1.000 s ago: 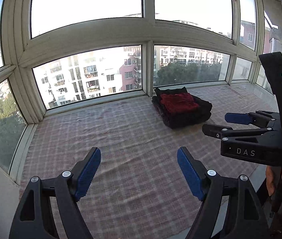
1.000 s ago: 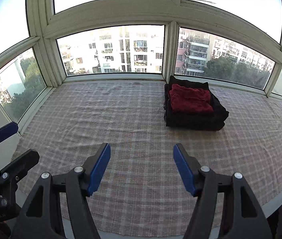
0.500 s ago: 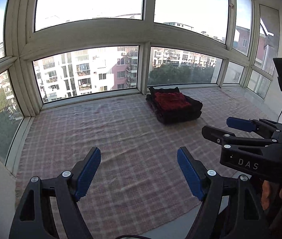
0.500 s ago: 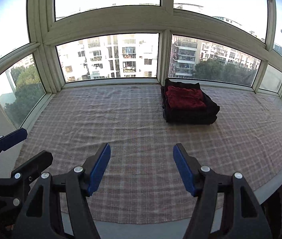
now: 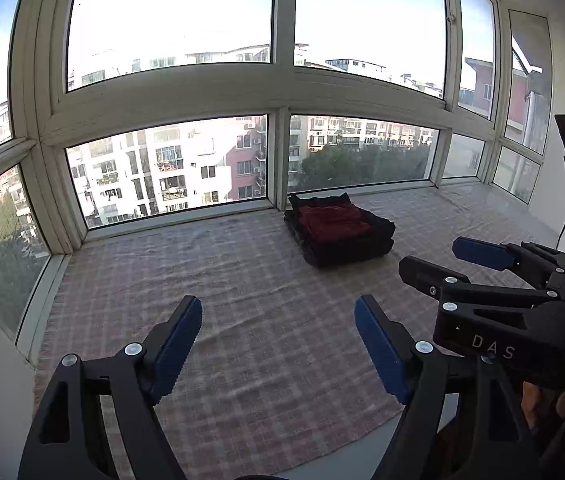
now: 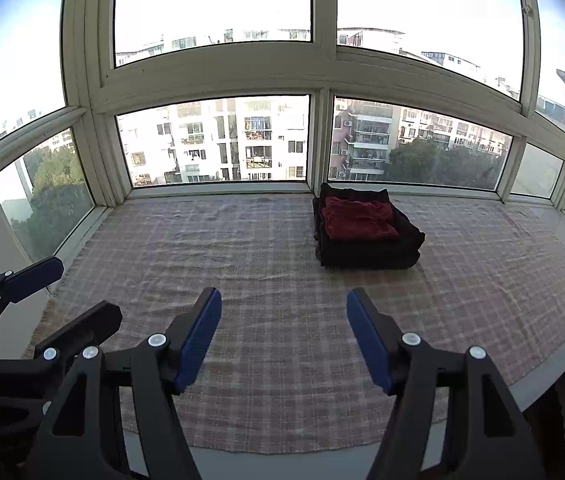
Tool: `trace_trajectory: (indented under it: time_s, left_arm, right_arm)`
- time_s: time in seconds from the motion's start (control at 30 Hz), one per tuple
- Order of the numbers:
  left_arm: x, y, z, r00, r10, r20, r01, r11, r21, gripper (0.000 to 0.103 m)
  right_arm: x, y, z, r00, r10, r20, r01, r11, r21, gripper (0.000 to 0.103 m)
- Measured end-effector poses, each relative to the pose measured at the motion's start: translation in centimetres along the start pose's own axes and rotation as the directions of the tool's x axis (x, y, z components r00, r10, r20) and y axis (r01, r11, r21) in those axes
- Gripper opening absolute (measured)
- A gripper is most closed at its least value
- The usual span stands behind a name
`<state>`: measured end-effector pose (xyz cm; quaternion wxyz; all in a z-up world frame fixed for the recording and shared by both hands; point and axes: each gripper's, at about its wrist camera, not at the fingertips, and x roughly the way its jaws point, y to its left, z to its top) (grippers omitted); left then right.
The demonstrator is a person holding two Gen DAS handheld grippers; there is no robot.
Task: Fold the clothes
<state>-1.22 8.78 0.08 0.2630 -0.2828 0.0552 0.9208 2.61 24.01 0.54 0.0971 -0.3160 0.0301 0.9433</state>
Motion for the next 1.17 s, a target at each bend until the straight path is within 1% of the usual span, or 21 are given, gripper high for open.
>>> trace_trajectory:
  time_s: [0.3,0.43,0.63,0.87,0.97,1.03,1.17]
  left_arm:
    - [-0.7,-1.5,0.3,1.000,0.007,0.008,-0.007,1.000,0.004,0.078]
    - [-0.8,-1.5,0.4,1.000,0.001,0.006,-0.001,1.000,-0.002,0.078]
    - [-1.3,-1.1,0.4,1.000,0.016,0.022,-0.015,1.000,-0.024,0.078]
    - [-2.1,-0.7,0.6,0.998,0.052,0.048,-0.051,0.998,-0.030,0.078]
    - [-2.6,-0.5,0.6,0.994,0.065,0.082,-0.063,0.997,-0.034,0.078]
    - [-2.8,-0.7,0.6,0.991,0.088,0.104,-0.086,0.996,-0.016,0.076]
    - [-2.9,-0.7,0.8,0.991,0.092,0.101,-0.092,0.996,-0.007,0.079]
  right_arm:
    - [-0.6,-0.6,-0.2,1.000,-0.002,0.013,0.002,1.000,0.004,0.065]
    - [-0.7,-0.6,-0.1,1.000,-0.003,0.013,0.003,1.000,0.002,0.065]
    - [-0.8,-0.5,-0.1,1.000,-0.008,0.014,0.008,1.000,-0.003,0.065]
    - [-1.0,-0.1,0.0,1.000,-0.009,0.025,0.009,1.000,-0.020,0.065]
    - [-0.8,0.0,0.0,1.000,-0.006,0.023,0.006,1.000,-0.027,0.065]
    - [-0.8,0.1,0.0,1.000,-0.001,0.020,0.002,1.000,-0.029,0.065]
    - [-0.8,0.3,0.1,1.000,-0.001,0.023,0.002,0.999,-0.033,0.065]
